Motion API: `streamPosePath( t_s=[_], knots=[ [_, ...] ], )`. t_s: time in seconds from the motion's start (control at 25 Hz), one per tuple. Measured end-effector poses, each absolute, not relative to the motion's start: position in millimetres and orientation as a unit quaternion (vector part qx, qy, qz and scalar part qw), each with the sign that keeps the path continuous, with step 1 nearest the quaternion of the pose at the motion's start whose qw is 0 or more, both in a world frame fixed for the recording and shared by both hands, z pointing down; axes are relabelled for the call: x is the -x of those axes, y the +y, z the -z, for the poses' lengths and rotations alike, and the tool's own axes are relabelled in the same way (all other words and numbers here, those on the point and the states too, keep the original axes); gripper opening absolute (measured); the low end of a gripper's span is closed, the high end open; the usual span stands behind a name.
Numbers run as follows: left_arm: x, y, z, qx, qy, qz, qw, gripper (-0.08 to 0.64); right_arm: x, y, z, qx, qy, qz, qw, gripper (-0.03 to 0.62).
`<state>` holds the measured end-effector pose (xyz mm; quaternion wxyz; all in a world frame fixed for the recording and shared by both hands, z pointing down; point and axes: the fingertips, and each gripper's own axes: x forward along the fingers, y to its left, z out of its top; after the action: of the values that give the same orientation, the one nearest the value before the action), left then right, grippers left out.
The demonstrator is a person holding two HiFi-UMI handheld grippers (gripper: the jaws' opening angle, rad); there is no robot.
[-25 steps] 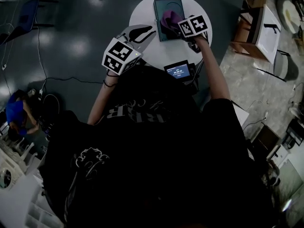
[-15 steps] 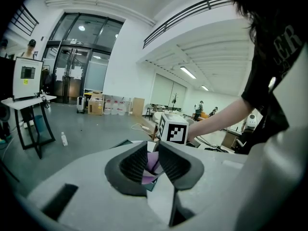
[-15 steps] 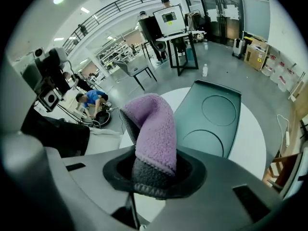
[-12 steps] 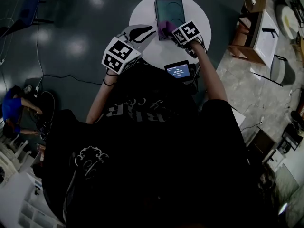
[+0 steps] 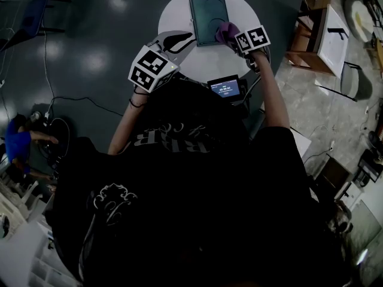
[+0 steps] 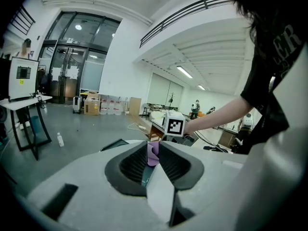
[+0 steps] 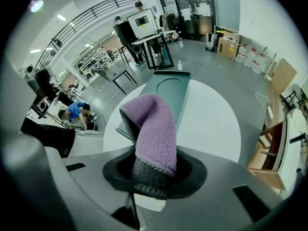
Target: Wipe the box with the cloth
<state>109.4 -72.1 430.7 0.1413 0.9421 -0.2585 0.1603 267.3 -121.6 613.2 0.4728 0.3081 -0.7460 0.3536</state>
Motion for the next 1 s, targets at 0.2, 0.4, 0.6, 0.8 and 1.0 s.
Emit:
streamPosePath(
  t_s=[0.2,0.4,0.6,0.8,1.0],
  knots=[
    [-116,-64,-429,-0.944,-0.251,-0.162,0.138,0.066,-291,-116,-608,-0.337,-0.737,-0.371,0.454,0.106],
    [-122,-56,-429,-0.946,-0.244,-0.164,0.136,0.066,-296,-112,-594,-0.333,-0.754,-0.357,0.44,0.106],
    [-123,-50,-434,-0.946,-0.24,-0.169,0.137,0.066,-295,-99,-575,-0.298,-0.782,-0.327,0.439,0.106],
    [-124,-48,-434,-0.947,-0.237,-0.168,0.136,0.066,-277,-65,-570,-0.209,-0.814,-0.27,0.471,0.106],
    [-124,-43,-435,-0.947,-0.238,-0.169,0.137,0.066,-251,-34,-590,-0.126,-0.814,-0.227,0.52,0.106]
  ],
)
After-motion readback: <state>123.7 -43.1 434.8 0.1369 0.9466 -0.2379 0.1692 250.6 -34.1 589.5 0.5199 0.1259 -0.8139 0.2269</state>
